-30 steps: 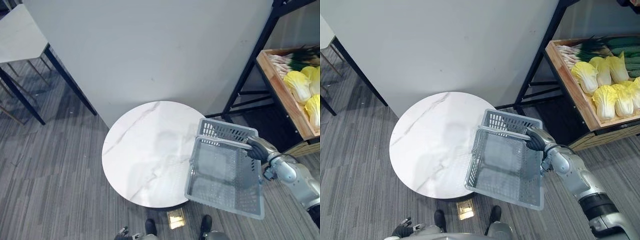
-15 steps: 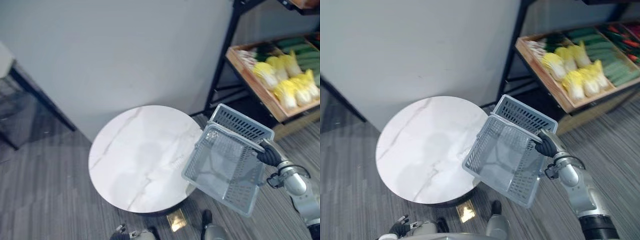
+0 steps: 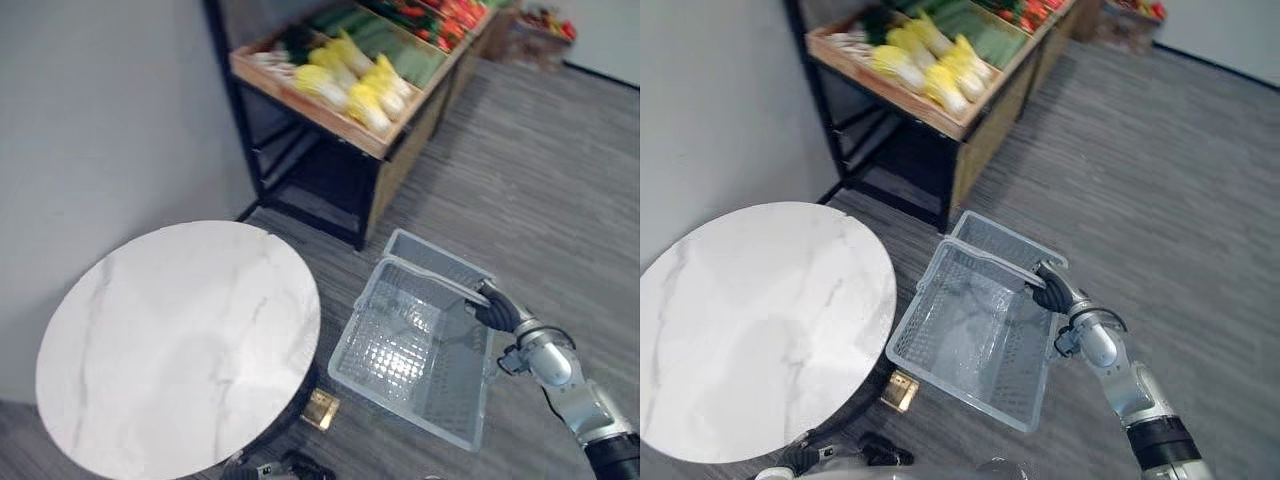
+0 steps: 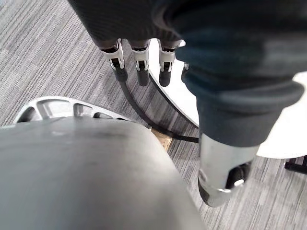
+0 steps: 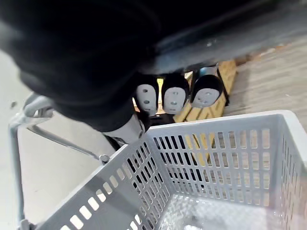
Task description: Pick vegetable in the basket
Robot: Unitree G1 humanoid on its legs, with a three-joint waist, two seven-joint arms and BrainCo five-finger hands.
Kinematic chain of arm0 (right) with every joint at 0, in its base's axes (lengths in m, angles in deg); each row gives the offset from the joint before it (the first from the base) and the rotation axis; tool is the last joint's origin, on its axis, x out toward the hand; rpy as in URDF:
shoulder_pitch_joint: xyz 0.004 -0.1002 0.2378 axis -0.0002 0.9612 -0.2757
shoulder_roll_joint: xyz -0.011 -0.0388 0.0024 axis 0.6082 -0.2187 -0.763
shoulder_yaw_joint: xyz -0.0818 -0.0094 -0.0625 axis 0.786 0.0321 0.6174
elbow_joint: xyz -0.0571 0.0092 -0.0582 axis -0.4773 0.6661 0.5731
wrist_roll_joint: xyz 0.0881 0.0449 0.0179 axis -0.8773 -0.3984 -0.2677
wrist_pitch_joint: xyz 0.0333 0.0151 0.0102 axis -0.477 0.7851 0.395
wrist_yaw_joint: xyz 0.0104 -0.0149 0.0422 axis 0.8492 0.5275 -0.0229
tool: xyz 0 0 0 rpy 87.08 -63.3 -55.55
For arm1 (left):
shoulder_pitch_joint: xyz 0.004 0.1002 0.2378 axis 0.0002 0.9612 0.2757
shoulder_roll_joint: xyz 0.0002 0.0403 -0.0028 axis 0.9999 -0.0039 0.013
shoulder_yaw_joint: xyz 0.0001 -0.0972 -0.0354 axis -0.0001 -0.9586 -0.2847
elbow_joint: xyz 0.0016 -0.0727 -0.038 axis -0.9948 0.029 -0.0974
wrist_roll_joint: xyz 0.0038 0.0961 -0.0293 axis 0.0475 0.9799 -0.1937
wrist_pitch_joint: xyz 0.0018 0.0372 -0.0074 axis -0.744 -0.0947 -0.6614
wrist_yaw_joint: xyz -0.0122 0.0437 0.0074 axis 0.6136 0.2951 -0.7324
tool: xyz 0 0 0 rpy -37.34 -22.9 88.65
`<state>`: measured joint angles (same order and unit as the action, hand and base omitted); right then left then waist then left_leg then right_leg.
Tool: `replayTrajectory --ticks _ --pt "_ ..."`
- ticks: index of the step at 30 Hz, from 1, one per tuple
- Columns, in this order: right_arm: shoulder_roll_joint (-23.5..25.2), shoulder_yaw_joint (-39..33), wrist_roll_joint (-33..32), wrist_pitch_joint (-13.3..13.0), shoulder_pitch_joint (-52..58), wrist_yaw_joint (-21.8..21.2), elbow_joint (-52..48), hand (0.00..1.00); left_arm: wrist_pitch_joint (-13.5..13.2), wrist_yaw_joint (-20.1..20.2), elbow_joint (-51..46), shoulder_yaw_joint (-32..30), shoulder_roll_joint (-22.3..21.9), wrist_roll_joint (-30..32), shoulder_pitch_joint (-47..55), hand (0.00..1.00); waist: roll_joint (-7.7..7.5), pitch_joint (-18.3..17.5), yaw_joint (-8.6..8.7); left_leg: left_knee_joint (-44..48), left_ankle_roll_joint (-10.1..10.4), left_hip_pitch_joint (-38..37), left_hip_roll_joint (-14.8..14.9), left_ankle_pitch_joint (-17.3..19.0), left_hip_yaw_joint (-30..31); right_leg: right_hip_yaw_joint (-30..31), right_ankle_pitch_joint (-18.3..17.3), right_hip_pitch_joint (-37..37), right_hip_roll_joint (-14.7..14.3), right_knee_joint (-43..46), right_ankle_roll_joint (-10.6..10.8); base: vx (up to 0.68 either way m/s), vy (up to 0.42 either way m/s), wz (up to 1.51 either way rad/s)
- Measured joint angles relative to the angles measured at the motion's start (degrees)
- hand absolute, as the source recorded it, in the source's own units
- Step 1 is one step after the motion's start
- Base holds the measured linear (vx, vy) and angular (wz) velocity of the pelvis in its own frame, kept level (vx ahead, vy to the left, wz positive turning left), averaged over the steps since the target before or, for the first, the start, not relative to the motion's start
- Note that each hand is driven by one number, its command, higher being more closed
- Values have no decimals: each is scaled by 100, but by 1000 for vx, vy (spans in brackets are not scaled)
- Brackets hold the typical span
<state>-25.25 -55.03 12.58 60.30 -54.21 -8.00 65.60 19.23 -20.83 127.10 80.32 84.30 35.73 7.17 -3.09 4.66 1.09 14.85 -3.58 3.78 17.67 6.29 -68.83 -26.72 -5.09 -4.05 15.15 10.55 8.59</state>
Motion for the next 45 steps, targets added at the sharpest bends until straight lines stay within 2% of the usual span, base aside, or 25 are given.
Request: replayTrajectory --ticks 4,6,7,8,9,10,11,12,13,14,15,18,26,29,32,33,34,35,37,38,39,40,41,43,45 --pt "-35 -52 -13 93 488 -6 -3 100 -3 -14 -205 -21 -171 0 -4 0 295 -123 63 471 64 -96 680 -184 42 -183 0 -446 -627 -556 0 -52 -290 -12" --pt "-36 -55 -10 86 620 -31 -5 100 -4 -11 -241 -21 -209 -1 17 0 359 -66 50 499 114 -298 915 -471 243 -126 -42 -471 -700 -275 -48 -80 -131 -16" --pt "9 -45 -10 55 635 -32 -7 100 -10 -20 -300 -51 -189 -2 54 0 306 -55 14 650 168 -302 952 -679 738 -47 -185 -501 -669 -262 -139 -37 -184 -74" --pt "53 -34 -21 -2 566 -24 -10 100 -4 -53 -301 -125 -145 -9 152 0 205 -45 -31 1002 224 -187 968 -858 1774 210 -279 -605 -670 -372 -223 -42 -260 -122" --pt "48 -35 -64 -59 510 31 0 100 -6 -94 -271 -189 -195 -22 230 0 195 22 -92 1131 620 142 722 -581 3049 615 -290 -596 -588 -467 -243 -50 -161 -130" --pt "41 -61 -92 -67 489 48 2 100 -6 -110 -243 -183 -236 -26 234 0 229 42 -104 1011 868 220 391 -318 3679 823 -293 -523 -508 -472 -248 -77 36 -144" --pt "55 -65 -131 -84 400 48 107 100 -6 -135 -224 -189 -333 -46 258 0 298 84 -150 591 1053 267 -214 -84 4600 1186 -292 -350 -414 -471 -248 -48 161 -149" --pt "64 -45 -135 -85 326 43 331 100 -25 -137 -223 -187 -397 -47 291 0 371 111 -212 63 1044 203 -615 -122 5140 1484 -292 -201 -419 -467 -247 -13 163 -149" --pt "49 -46 -136 -84 325 43 423 100 -33 -132 -221 -186 -423 -46 290 0 433 136 -252 -190 1000 162 -738 -229 5336 1602 -292 -159 -483 -465 -246 39 176 -121" --pt "96 -44 -136 -70 336 38 559 100 -45 -116 -213 -184 -420 -45 285 0 500 146 -263 -398 990 30 -754 -140 5429 1751 -298 -98 -616 -466 -236 51 158 -76" --pt "104 -45 -134 -65 343 37 619 100 -62 -110 -228 -178 -379 -34 231 0 472 177 -238 -519 1024 -11 -811 -123 5606 1829 -301 9 -630 -474 -229 21 109 -52" --pt "52 -43 -119 -13 419 17 712 100 -118 -116 -209 -187 -267 -40 174 0 278 341 -207 -456 1029 120 -919 -137 5513 1961 -229 139 -508 -597 -118 -83 81 -19" --pt "76 -47 -134 -50 528 -9 740 100 -124 -116 -209 -80 -361 -46 174 0 389 409 -162 -589 911 213 -1065 -227 5581 2102 -134 344 -426 -689 42 -74 28 -7" --pt "162 -101 -130 -48 618 -10 741 100 -129 -118 -215 8 -334 -45 162 0 363 423 -176 -557 846 214 -1235 -28 5647 2204 -250 455 -296 -544 89 38 82 -19" --pt "398 -286 -129 -35 817 -8 758 100 -129 -122 -202 160 -280 -45 153 0 298 435 -187 -432 682 156 -1482 279 5832 2377 -410 728 -79 301 150 117 128 -19" --pt "510 -371 -127 -3 791 29 791 100 -131 -123 -168 274 -248 -44 144 0 327 432 -153 -436 650 76 -1493 325 5804 2419 -357 1209 -70 1307 77 133 116 -7" --pt "551 -397 -127 13 794 43 796 100 -129 -122 -163 331 -207 -44 129 0 307 445 -125 -437 636 -2 -1494 349 5819 2426 -269 1427 -55 1825 -53 157 127 -2" --pt "649 -489 -121 40 803 44 838 100 -128 -119 -154 464 -101 -44 120 0 209 511 -113 -494 595 -312 -1490 438 5829 2369 187 1814 17 2918 -504 149 104 6" --pt "728 -595 -122 56 809 68 859 100 -125 -121 -163 504 -16 -43 69 0 242 603 -72 -534 430 -621 -1435 579 5865 2436 586 2056 48 3695 -481 198 63 6" --pt "763 -596 -121 52 809 73 859 100 -117 -124 -162 518 31 -44 61 0 127 621 -65 -533 362 -753 -1407 681 5885 2395 241 2220 -22 3897 -540 250 21 4" --pt "766 -598 -120 40 803 73 852 100 -114 -132 -159 510 101 -45 3 0 78 643 -60 -560 355 -817 -1360 753 5908 2277 -92 2421 -163 3735 -575 222 2 5" --pt "765 -613 -120 22 800 75 861 100 -111 -137 -156 481 110 -46 -35 0 78 647 -22 -575 350 -822 -1328 785 5930 2155 -148 2500 -239 3501 -588 276 -20 20" --pt "766 -642 -121 10 782 78 888 100 -111 -138 -158 466 99 -46 -118 0 127 675 68 -621 351 -864 -1257 844 6010 1869 -139 2547 -404 2687 -579 336 -41 23" --pt "768 -702 -121 15 782 78 936 100 -112 -145 -169 408 88 -45 -263 0 137 702 73 -810 391 -1063 -1227 888 6016 1721 83 2589 -624 1091 -392 475 -106 23" --pt "767 -784 -122 53 781 101 1015 100 -121 -175 -253 295 59 -36 -395 0 133 772 169 -1009 546 -1408 -1228 982 6203 1817 625 2602 -669 -622 -248 549 -192 52"
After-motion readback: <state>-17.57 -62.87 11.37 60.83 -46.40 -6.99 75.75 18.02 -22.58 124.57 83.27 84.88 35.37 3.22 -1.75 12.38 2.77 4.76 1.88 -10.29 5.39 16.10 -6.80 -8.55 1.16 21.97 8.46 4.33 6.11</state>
